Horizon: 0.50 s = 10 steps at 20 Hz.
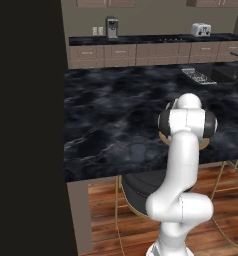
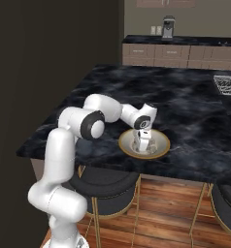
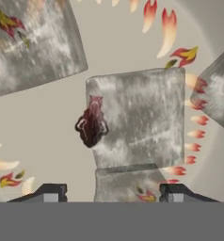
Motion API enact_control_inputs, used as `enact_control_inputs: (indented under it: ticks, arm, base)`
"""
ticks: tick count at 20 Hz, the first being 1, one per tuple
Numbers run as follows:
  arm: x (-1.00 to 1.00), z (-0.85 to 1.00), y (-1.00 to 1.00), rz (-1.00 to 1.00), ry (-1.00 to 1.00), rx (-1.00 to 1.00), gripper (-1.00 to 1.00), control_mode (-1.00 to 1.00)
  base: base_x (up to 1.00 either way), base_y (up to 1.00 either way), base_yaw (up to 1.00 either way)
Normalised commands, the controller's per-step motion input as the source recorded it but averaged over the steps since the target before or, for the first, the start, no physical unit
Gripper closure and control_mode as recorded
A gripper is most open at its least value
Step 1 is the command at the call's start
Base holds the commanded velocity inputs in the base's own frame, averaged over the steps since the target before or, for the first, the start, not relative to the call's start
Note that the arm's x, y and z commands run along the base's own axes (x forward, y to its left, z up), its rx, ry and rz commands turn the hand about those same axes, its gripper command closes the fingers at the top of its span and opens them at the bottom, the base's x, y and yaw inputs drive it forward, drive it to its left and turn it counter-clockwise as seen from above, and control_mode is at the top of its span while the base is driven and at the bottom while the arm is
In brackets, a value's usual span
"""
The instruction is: There are four ice cubes in the ice bowl. Place two ice cubes in each glass of water.
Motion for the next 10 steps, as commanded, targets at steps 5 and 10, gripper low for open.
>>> enact_control_inputs:
  ticks: [5,10]
  arm:
    - [0.0,0.0,0.0,0.0,0.0,0.0,1.0,-1.0]
    - [-0.39,0.41,0.01,0.0,0.0,0.01,1.0,-1.0]
  base:
    - [0.0,0.0,0.0]
    - [0.0,0.0,0.0]
